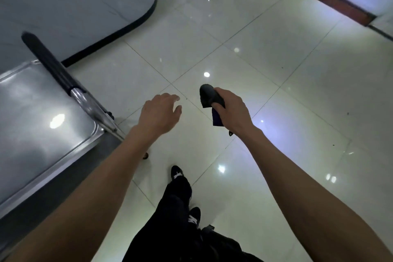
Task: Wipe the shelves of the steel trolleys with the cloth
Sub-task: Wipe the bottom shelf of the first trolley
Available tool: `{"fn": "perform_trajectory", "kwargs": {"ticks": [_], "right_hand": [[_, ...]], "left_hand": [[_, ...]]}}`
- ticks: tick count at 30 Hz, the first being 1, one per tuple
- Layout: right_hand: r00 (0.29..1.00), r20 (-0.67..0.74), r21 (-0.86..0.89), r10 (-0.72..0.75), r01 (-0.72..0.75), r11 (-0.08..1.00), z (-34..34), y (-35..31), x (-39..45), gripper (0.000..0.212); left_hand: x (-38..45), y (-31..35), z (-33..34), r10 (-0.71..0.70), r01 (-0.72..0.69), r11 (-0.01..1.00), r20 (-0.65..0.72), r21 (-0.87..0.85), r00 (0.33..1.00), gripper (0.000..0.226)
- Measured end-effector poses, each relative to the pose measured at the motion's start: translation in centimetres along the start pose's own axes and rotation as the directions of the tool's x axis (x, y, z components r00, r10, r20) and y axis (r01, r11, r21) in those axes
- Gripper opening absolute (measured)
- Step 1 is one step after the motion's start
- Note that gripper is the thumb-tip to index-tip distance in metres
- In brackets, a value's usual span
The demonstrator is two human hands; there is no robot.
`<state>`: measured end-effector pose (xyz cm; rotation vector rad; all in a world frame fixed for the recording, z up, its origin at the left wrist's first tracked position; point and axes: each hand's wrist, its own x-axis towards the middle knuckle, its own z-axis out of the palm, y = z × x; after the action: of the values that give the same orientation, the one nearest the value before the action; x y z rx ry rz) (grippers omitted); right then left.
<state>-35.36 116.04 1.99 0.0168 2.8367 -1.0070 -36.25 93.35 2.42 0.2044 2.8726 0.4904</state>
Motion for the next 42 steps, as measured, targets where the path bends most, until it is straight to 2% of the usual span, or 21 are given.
{"fn": "perform_trajectory", "kwargs": {"ticks": [4, 10, 14, 20, 28, 35, 42], "right_hand": [[0.998, 0.046, -0.037, -0.035, 0.036, 0.999, -0.6, -0.8, 6.2, 0.035], [0.996, 0.042, -0.019, -0.077, 0.078, 0.997, -1.7, -3.5, 16.1, 0.040], [0.991, -0.006, -0.010, -0.132, 0.131, 0.991, -2.6, -6.0, 22.6, 0.038], [0.994, -0.010, 0.074, -0.109, 0.109, 0.991, -1.8, -8.3, 31.1, 0.039], [0.966, 0.123, 0.080, -0.229, 0.220, 0.972, 0.5, -10.2, 46.4, 0.038], [0.919, 0.217, 0.106, -0.329, 0.313, 0.944, 2.0, -15.3, 58.1, 0.038], [0.796, 0.405, 0.106, -0.450, 0.448, 0.888, 8.3, -24.0, 67.0, 0.033]], "left_hand": [[6.2, -1.1, -0.7, -0.030, 0.028, 0.998, -0.023, -0.052, 0.999, 0.043], [15.3, -3.8, -3.5, -0.081, 0.074, 0.986, -0.042, -0.149, 0.996, 0.044], [20.5, -5.6, -7.1, -0.083, 0.072, 0.988, -0.075, -0.138, 0.994, 0.044], [26.8, -8.8, -10.0, -0.132, 0.118, 0.983, -0.092, -0.141, 0.987, 0.044], [38.5, -13.8, -12.9, -0.212, 0.205, 0.975, -0.095, -0.080, 0.972, 0.045], [44.4, -18.8, -16.3, -0.374, 0.366, 0.926, -0.105, -0.091, 0.921, 0.044], [47.0, -27.0, -17.9, -0.589, 0.554, 0.799, -0.117, -0.231, 0.800, 0.043]]}}
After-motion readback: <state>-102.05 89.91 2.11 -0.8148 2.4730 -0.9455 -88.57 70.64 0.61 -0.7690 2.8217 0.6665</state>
